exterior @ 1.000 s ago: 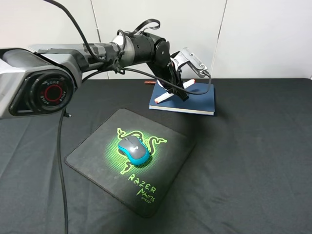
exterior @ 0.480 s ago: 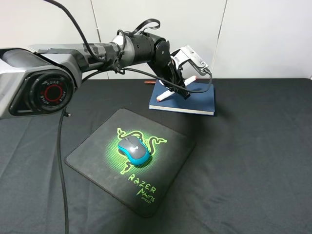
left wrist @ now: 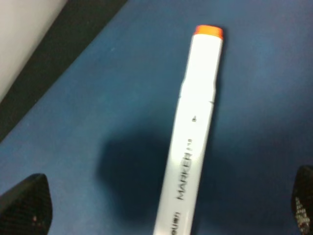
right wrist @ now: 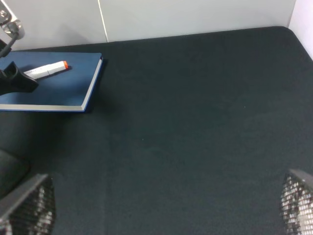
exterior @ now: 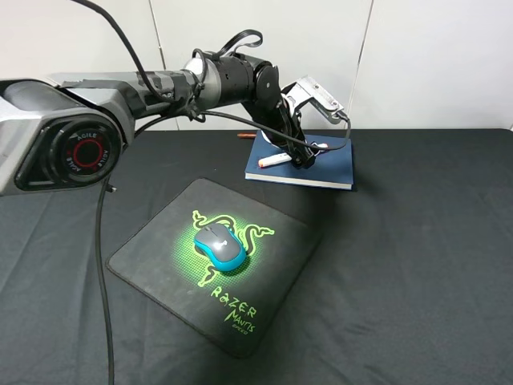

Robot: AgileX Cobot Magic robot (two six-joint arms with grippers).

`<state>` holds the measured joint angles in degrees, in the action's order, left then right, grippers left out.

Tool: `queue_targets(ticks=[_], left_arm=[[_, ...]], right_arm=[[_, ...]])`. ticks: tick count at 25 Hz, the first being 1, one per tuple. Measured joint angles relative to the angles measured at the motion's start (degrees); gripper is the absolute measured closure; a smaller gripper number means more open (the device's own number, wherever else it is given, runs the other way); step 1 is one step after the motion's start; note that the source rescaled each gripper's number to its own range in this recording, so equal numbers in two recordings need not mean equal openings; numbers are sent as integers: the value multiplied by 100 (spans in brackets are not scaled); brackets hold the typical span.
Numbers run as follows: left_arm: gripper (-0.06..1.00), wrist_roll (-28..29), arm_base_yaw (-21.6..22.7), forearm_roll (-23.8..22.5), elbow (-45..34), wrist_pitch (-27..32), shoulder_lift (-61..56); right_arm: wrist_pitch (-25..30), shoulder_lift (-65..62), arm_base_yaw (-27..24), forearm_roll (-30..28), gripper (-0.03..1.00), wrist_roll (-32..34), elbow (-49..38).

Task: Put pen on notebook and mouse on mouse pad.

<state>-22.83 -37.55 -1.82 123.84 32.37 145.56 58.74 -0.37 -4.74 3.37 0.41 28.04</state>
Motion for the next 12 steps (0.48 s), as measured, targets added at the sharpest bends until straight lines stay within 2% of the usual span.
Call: queue_targets(ticks=[12], left_arm=[[-5, 16, 0, 1, 0, -158, 0]], right_arm=[[0, 0, 0, 0, -3, 0, 0]])
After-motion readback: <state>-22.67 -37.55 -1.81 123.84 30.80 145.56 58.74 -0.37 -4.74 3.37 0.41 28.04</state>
